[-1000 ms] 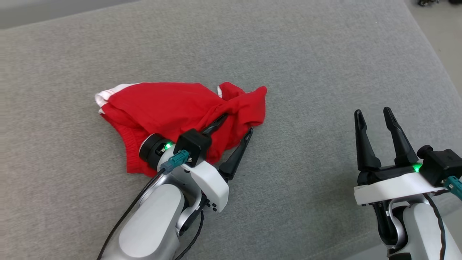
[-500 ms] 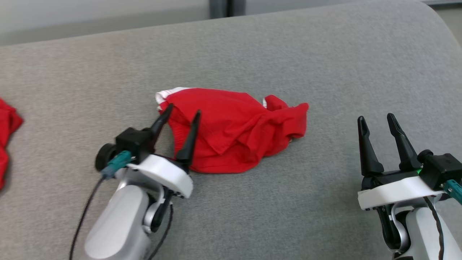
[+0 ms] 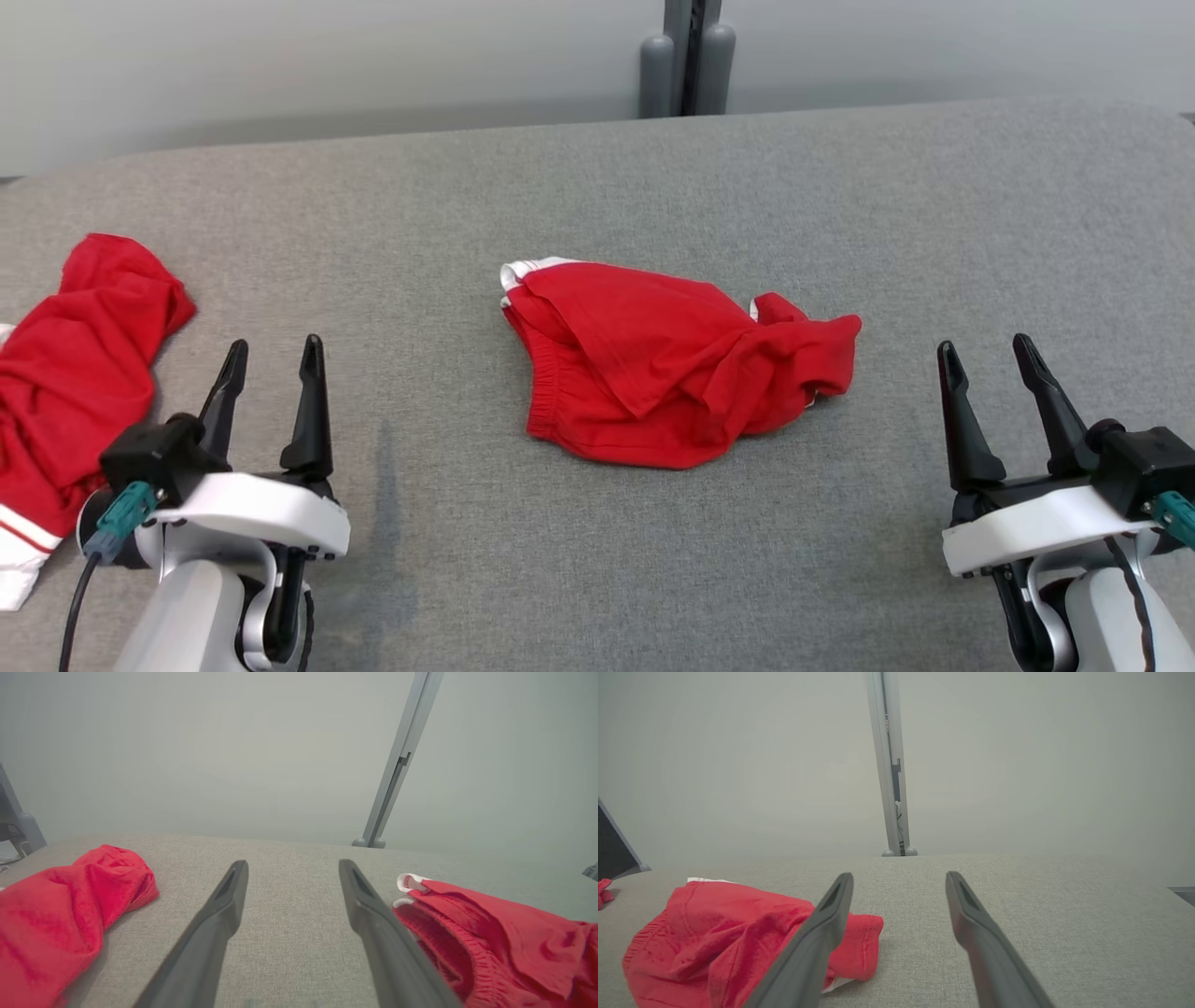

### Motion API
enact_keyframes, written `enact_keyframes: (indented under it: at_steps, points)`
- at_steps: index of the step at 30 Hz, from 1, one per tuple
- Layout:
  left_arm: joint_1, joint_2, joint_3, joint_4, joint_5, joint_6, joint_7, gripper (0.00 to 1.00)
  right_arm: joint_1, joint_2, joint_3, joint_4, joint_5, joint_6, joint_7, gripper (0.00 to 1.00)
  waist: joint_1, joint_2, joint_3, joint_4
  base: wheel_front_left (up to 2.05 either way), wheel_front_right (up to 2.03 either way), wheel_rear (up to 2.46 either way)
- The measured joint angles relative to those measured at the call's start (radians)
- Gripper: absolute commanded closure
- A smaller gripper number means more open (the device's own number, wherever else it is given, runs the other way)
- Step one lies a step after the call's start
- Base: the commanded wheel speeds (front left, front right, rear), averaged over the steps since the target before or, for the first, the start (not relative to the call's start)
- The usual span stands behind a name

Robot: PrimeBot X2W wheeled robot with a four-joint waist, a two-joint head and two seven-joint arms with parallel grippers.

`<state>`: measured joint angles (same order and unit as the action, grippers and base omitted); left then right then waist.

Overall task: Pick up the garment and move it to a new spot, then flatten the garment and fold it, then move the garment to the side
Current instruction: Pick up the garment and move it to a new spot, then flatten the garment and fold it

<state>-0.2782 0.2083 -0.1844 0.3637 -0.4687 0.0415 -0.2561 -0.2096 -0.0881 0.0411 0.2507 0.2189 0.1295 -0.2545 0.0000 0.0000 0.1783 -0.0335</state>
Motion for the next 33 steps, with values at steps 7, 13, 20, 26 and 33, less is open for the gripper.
enact_keyframes:
  at_steps: [7,13,20,26,33]
  points:
    - [0.081,0.002,0.000,-0.048,0.023,0.003,-0.005,0.00,0.030,-0.002,0.007,-0.004,-0.002,0.000,0.017,0.00,0.0000,0.0000,-0.046,0.007,0.00,0.00,0.00]
    - [0.139,0.005,-0.024,-0.072,0.054,0.014,-0.006,0.00,0.074,-0.002,0.003,-0.009,-0.002,0.000,0.030,0.00,0.0001,0.0000,-0.087,-0.004,0.00,0.00,0.00]
    - [0.192,0.020,-0.038,-0.100,0.068,0.036,0.008,0.00,0.122,-0.001,-0.004,-0.019,-0.006,0.000,0.051,0.00,0.0000,0.0000,-0.133,-0.008,0.00,0.00,0.00]
    - [0.219,0.025,-0.038,-0.129,0.069,0.056,0.020,0.00,0.143,0.003,-0.010,-0.044,-0.008,0.000,0.066,0.00,0.0000,0.0000,-0.150,-0.005,0.00,0.00,0.00]
    - [0.231,0.033,-0.039,-0.152,0.071,0.073,0.030,0.00,0.155,0.007,-0.014,-0.060,-0.009,0.000,0.074,0.00,0.0000,0.0000,-0.147,-0.005,0.00,0.00,0.00]
